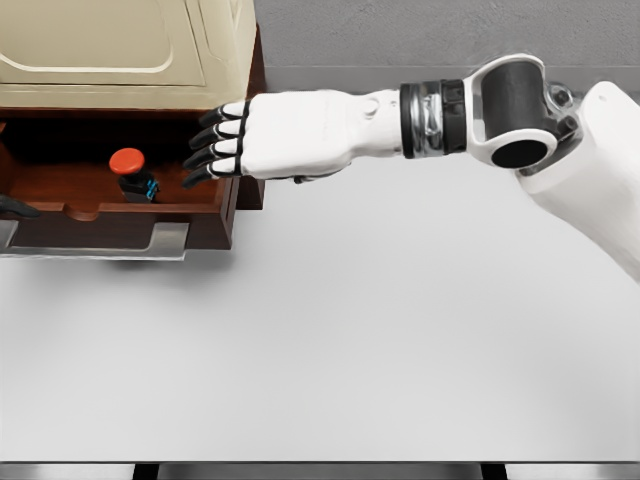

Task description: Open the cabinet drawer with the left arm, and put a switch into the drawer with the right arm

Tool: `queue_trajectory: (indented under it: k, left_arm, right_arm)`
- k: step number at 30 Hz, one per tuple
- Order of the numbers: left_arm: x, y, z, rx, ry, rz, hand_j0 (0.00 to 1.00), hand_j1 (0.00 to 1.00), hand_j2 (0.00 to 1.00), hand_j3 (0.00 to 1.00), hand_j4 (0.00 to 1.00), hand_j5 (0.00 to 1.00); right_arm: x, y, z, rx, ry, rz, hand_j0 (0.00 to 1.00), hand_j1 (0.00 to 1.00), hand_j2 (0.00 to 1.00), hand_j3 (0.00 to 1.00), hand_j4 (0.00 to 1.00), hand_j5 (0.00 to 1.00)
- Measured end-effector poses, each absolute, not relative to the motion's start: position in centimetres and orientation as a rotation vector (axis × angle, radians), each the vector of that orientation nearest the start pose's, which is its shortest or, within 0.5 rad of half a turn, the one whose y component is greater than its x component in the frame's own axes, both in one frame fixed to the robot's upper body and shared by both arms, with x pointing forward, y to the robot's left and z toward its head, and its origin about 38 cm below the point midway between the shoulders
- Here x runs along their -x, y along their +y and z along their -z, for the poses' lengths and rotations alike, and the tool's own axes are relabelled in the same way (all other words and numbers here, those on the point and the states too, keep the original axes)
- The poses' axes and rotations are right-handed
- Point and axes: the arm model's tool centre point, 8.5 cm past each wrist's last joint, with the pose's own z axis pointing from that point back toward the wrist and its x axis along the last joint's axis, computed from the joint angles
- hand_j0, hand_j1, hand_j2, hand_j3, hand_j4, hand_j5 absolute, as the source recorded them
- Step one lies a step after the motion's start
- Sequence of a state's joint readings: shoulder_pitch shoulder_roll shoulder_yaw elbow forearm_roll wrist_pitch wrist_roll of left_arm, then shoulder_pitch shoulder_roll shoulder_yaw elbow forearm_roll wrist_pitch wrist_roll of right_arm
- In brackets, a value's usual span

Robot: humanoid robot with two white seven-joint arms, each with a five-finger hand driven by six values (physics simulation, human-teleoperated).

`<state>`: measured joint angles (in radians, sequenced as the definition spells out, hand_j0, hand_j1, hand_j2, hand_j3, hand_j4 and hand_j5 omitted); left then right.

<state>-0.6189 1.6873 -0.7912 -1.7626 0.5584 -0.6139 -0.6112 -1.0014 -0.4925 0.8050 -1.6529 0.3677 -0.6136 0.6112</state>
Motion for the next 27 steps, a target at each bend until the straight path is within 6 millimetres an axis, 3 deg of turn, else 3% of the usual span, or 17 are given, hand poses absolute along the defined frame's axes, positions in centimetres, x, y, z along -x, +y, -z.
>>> queue_trajectory:
  k: [2, 5, 7, 9, 15, 27]
  left_arm:
    - [-30.4, 42.9, -35.2, -0.074, -1.298, 1.777, 1.00, 1.00, 1.00, 1.00, 1.00, 1.00]
    - [-31.4, 41.5, -35.1, -0.051, -1.368, 1.789, 1.00, 1.00, 1.00, 1.00, 1.00, 1.00]
    - [-31.9, 40.6, -34.5, -0.020, -1.407, 1.791, 1.00, 1.00, 1.00, 1.00, 1.00, 1.00]
    - [-32.5, 39.6, -34.7, -0.007, -1.456, 1.796, 1.00, 1.00, 1.00, 1.00, 1.00, 1.00]
    - [-33.3, 37.8, -34.1, 0.051, -1.532, 1.787, 1.00, 1.00, 1.00, 1.00, 1.00, 1.00]
    - [-33.8, 36.5, -33.2, 0.105, -1.574, 1.776, 1.00, 1.00, 1.00, 1.00, 1.00, 1.00]
  right_arm:
    - [-41.3, -14.5, -31.1, -0.344, 1.963, 2.567, 1.00, 1.00, 1.00, 1.00, 1.00, 1.00]
    - [-41.8, -21.5, -29.9, -0.485, 2.004, 2.704, 1.00, 1.00, 1.00, 1.00, 1.00, 1.00]
    - [-42.2, -25.1, -29.7, -0.580, 2.044, 2.760, 1.00, 1.00, 1.00, 1.00, 1.00, 1.00]
    - [-42.5, -27.2, -29.9, -0.647, 2.066, 2.786, 1.00, 1.00, 1.00, 1.00, 1.00, 1.00]
    - [-42.9, -29.2, -29.8, -0.702, 2.086, 2.821, 1.00, 1.00, 1.00, 1.00, 1.00, 1.00]
    - [-43.1, -29.5, -28.9, -0.688, 2.084, 2.857, 1.00, 1.00, 1.00, 1.00, 1.00, 1.00]
